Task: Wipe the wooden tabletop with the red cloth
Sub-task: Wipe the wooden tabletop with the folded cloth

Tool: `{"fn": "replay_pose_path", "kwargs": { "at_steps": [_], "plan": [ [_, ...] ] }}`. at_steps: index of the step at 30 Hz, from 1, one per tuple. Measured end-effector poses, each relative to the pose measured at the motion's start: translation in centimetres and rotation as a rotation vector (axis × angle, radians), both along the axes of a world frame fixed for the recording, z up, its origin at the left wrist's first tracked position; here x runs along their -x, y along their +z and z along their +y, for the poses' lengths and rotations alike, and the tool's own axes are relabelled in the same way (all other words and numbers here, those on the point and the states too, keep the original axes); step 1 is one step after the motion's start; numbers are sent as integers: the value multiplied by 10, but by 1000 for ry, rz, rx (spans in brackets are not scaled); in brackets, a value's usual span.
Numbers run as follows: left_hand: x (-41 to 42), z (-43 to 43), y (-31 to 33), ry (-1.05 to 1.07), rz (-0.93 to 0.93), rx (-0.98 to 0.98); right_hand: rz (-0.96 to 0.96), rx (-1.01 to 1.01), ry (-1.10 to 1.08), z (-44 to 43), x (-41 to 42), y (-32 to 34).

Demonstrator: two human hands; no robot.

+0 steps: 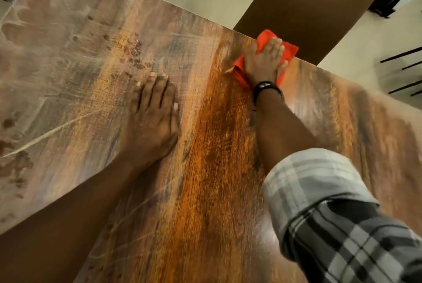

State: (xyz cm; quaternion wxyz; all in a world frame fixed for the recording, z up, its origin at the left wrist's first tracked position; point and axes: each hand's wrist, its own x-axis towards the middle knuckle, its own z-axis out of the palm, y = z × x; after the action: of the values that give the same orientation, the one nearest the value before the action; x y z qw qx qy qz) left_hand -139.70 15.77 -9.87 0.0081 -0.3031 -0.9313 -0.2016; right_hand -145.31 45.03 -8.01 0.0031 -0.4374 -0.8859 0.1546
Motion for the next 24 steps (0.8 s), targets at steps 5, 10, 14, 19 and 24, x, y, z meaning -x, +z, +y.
{"fn": "replay_pose_path", "kwargs": {
  "at_steps": [5,10,14,19,24],
  "plan": [
    [-2,1,3,15,2,-21,-3,-27,294,-79,45,-4],
    [-1,-1,7,10,12,-47,22,-34,390,-111,-10,-5],
    [-5,-1,11,41,-3,-94,127,-43,454,-170,-117,-6],
    [-3,1,10,40,-21,-98,118,-93,431,-164,-116,-11],
    [-2,3,7,28,-52,-126,74,4,351,-112,2,-8]
  ]
}}
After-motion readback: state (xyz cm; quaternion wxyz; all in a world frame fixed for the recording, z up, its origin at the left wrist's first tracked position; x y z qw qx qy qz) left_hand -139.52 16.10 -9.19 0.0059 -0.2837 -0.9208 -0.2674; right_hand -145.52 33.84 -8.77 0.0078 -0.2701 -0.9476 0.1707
